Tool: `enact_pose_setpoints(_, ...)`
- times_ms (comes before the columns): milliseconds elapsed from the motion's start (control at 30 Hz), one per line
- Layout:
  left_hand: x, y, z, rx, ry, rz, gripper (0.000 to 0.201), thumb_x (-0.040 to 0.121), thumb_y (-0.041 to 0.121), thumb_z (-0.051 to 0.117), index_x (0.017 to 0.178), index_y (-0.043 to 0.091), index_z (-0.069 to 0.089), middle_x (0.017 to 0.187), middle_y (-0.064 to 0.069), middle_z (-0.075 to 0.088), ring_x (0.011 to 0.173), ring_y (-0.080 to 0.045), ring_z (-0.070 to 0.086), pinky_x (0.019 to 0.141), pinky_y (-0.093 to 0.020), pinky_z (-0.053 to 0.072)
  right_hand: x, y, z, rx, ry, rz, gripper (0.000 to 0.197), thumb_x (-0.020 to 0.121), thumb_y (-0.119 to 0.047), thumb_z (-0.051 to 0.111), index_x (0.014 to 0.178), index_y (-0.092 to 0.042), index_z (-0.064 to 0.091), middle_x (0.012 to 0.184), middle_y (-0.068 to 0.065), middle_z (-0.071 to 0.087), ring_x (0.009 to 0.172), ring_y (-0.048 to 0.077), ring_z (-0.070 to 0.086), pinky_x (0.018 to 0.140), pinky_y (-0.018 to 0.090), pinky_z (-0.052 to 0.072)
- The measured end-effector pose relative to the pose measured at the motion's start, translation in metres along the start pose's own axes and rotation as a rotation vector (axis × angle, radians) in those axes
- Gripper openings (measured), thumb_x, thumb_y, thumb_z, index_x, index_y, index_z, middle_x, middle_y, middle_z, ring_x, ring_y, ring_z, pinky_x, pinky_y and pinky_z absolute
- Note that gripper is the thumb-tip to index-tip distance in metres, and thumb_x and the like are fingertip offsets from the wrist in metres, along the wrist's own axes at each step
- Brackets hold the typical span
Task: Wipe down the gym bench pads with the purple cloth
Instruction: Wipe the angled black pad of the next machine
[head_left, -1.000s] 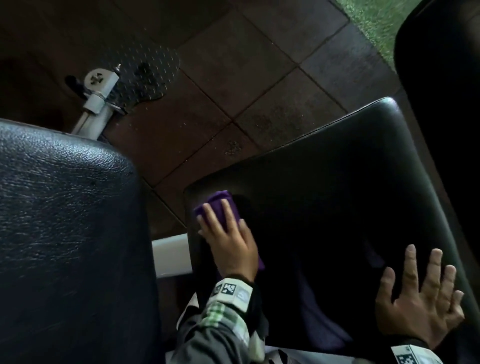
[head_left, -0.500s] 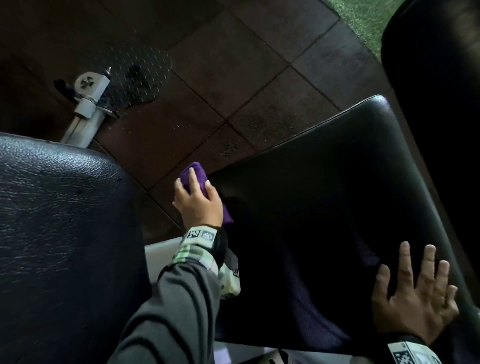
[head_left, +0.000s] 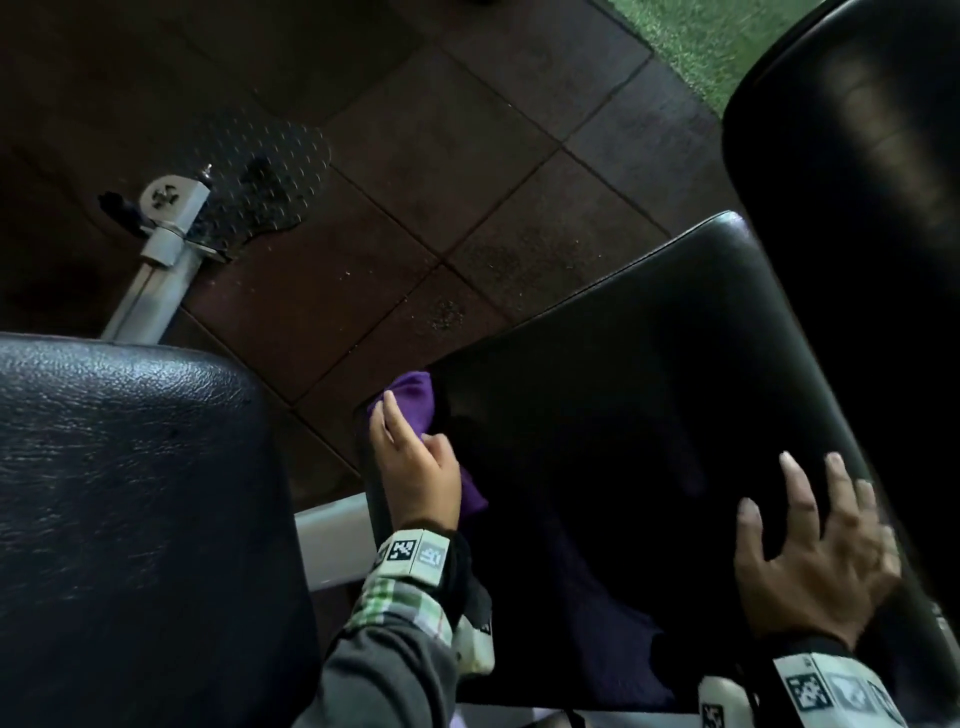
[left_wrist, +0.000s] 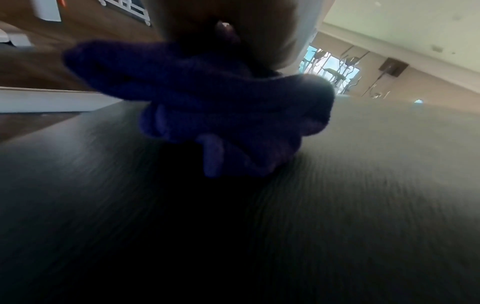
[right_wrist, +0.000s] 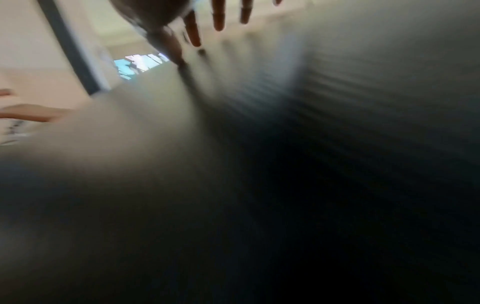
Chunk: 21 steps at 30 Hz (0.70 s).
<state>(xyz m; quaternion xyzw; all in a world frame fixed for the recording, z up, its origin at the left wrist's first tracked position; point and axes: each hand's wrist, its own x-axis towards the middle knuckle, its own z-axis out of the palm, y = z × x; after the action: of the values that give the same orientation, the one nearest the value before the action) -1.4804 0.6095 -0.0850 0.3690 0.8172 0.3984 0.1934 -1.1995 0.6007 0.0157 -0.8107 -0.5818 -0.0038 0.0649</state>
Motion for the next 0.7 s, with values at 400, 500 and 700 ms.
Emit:
enact_pose_setpoints(400,0.083,0.127,0.065,-0.165,-0.503,0.473,0.064,0.083,0.029,0.039,0.131,-0.013,0.047,0.125,-0.032,0.053,0.115,-0.044,0.055,0.105,-0.028,0.031,0.055,-0.065,0.015,0.013,0.157,-0.003,0.051,0.084,-0.022,0.048,0.134,-0.015,0.048,0.132,0.019,0.050,0.117,0.023,0.032,0.089,0.035,0.022)
enact_pose_setpoints(500,0.081,0.138,0.079,-0.027,-0.704,0.477,0.071,0.083,0.038,0.032,0.144,0.001,0.038,0.144,-0.021,0.041,0.126,-0.039,0.047,0.109,-0.047,0.034,0.055,-0.074,0.001,0.035,0.059,0.084,0.051,0.084,-0.025,0.044,0.134,-0.017,0.048,0.125,0.019,0.056,0.109,0.031,0.050,0.083,0.040,0.041)
enact_pose_setpoints(700,0.107,0.160,0.088,0.094,-0.901,0.379,0.061,0.097,0.022,0.048,0.152,0.016,0.023,0.156,-0.004,0.026,0.137,-0.028,0.035,0.113,-0.037,0.024,0.061,-0.087,-0.019,0.196,-0.345,0.240,0.071,0.084,-0.047,0.013,0.144,-0.014,0.032,0.141,0.016,0.043,0.123,0.036,0.044,0.096,0.044,0.034)
